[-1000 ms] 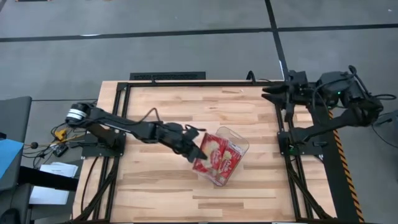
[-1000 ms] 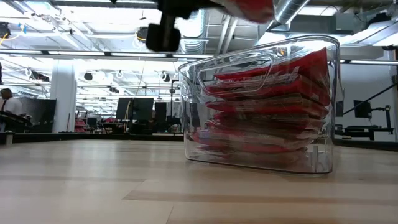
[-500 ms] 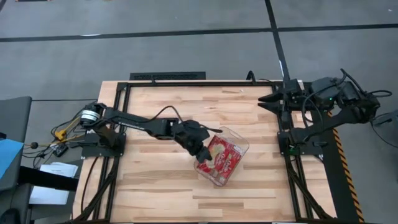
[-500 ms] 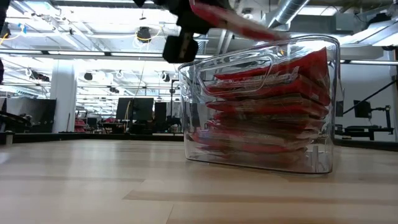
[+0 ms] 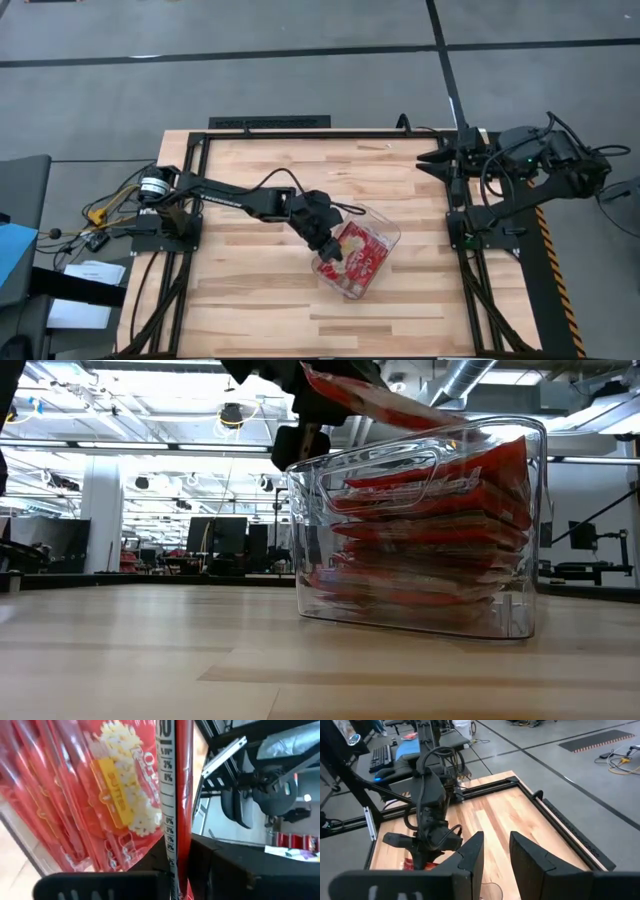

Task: Sort popcorn bags into baskets
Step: Put the red popcorn packet into the transparent bin

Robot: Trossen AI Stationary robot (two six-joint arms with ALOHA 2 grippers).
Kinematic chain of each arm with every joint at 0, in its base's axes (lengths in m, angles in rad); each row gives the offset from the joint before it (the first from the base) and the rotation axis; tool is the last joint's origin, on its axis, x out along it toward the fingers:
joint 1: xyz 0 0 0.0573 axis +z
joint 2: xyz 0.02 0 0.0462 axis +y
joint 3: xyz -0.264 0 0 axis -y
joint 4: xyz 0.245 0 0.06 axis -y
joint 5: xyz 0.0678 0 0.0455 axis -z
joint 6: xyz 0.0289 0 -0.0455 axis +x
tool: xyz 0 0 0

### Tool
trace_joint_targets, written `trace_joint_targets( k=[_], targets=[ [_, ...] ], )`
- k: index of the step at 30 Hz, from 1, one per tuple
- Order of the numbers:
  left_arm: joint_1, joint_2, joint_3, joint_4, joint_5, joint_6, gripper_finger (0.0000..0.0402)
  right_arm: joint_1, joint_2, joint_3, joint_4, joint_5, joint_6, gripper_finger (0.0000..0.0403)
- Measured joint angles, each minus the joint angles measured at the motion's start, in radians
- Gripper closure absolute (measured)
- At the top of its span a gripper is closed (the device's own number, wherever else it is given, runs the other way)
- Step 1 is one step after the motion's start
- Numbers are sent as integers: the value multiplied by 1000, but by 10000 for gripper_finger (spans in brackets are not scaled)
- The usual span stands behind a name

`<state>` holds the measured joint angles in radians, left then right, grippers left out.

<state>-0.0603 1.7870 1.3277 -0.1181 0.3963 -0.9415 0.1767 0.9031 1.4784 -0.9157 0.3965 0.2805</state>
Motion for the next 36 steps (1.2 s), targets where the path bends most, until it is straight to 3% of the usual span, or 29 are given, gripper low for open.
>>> trace_joint_targets(
  k=[7,25,36],
  targets=[
    [1,0,0,0,-87,-2,343,0,0,0,0,1,0,284],
    [-12,-1,-1,30,-155,21,295,0,0,0,2,1,1,284],
    [-31,-2,-1,72,-185,-19,239,0,29,0,0,1,0,284]
  ],
)
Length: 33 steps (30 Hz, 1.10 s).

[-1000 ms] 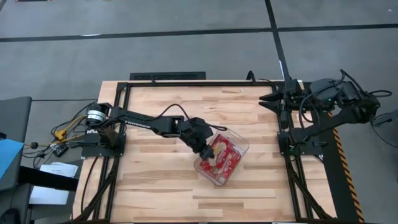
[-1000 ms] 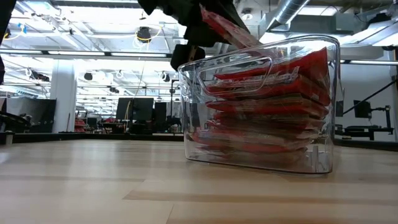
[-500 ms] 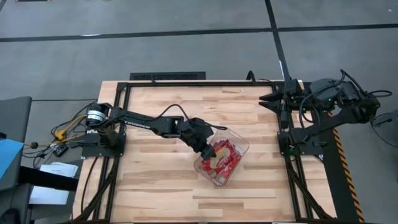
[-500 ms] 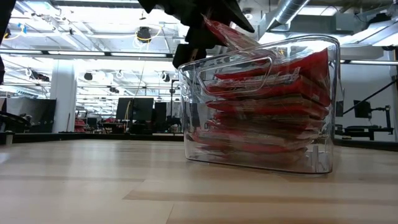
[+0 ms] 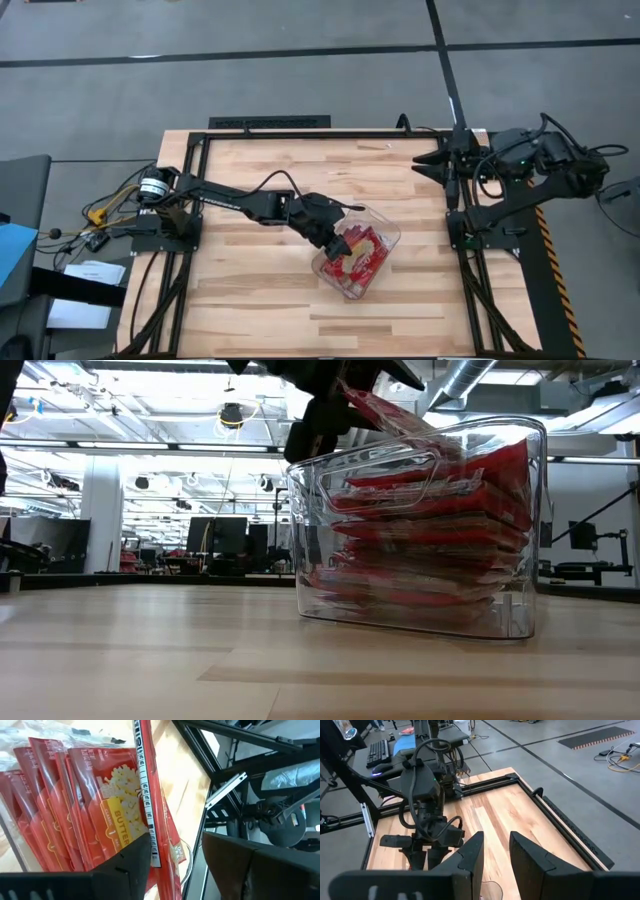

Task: Sort popcorn bags into baskets
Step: Put the red popcorn packet into the transparent bin, then return to Home Position

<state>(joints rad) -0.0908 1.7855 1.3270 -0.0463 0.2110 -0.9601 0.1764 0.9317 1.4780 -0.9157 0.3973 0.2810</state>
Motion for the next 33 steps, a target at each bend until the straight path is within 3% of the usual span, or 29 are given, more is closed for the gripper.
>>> trace_joint_targets(
  k=[16,22,27,33],
  targets=[
    [-37,0,0,-20,12,3,234,1,36,0,-6,-3,7,284],
    [4,-10,-1,-87,26,58,234,34,36,0,-7,-5,10,284],
    [44,-18,-1,-84,108,47,234,78,36,0,-4,-5,10,284],
    [88,-102,-1,-27,308,25,236,155,27,0,141,-4,-58,284]
  ],
)
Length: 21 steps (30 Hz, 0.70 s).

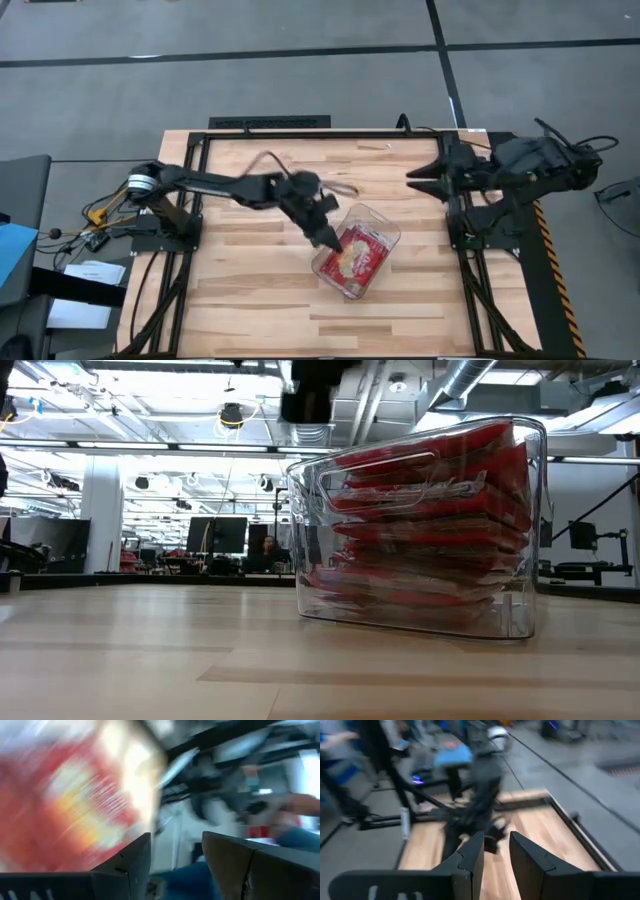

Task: Sort popcorn bags into baskets
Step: Return to Home Position

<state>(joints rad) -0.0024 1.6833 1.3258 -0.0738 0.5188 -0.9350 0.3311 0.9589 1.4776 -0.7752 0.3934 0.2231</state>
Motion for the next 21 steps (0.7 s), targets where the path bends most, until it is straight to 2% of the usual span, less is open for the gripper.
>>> trace_joint_targets(
  k=[4,8,11,13,16,18,21],
  targets=[
    [36,-137,0,153,104,16,242,81,-38,0,81,-36,-63,284],
    [42,-285,1,273,75,56,243,151,-61,0,120,-55,-72,284],
    [52,-389,2,268,17,236,243,164,-70,0,105,-56,-41,284],
    [59,-447,2,266,-36,285,243,166,-77,0,94,-54,-101,284],
    [109,-551,0,262,30,488,244,150,-119,-1,143,-54,-218,284],
    [186,-627,1,205,96,528,243,130,-185,-6,130,-55,-216,284],
    [298,-743,-70,135,109,562,244,95,-314,-91,153,-48,-196,284]
  ],
)
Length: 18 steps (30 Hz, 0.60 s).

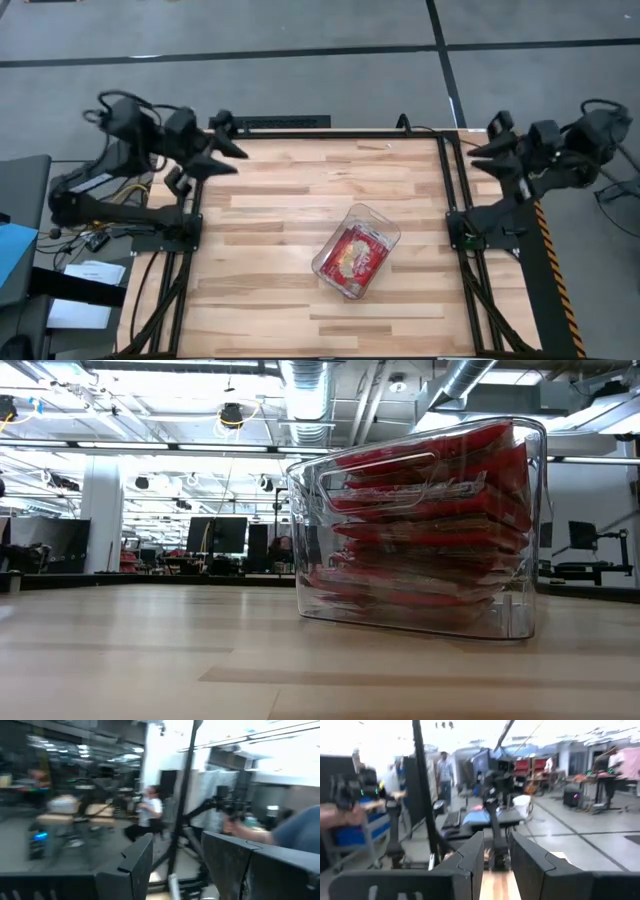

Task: Sort popcorn bags into baskets
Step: Return to Home Position

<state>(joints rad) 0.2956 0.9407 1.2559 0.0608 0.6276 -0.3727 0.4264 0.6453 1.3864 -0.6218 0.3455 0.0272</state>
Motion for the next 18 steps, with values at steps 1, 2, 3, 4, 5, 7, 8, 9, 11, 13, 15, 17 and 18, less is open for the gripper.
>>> trace_joint_targets(
  k=[1,2,3,4,5,7,8,9,11,13,15,17,18],
  targets=[
    [26,-34,-44,-6,0,5,244,-8,-47,-50,27,1,10,284],
    [46,-71,-96,-10,8,9,244,-16,-97,-111,39,-3,29,284],
    [67,-109,-154,-14,17,4,243,-24,-151,-176,53,-7,55,284],
    [84,-148,-226,4,22,-13,243,-32,-206,-242,89,-5,77,284],
    [97,-181,-303,44,26,-39,243,-37,-264,-313,145,-2,90,284],
    [113,-240,-471,173,33,-113,243,-45,-369,-449,242,7,99,284],
    [119,-265,-555,261,34,-156,243,-48,-413,-516,274,6,107,284],
    [125,-290,-636,340,43,-196,243,-51,-456,-581,289,5,120,284],
    [139,-339,-792,514,51,-275,243,-57,-544,-699,332,6,140,284],
    [147,-386,-937,689,42,-336,243,-62,-633,-802,383,1,159,284],
    [146,-431,-1067,818,22,-383,243,-62,-641,-904,388,-3,189,284],
    [145,-472,-1183,927,-6,-411,243,-65,-638,-977,342,-7,216,284],
    [146,-492,-1231,964,-23,-424,243,-66,-631,-1011,386,-6,235,284]
  ],
)
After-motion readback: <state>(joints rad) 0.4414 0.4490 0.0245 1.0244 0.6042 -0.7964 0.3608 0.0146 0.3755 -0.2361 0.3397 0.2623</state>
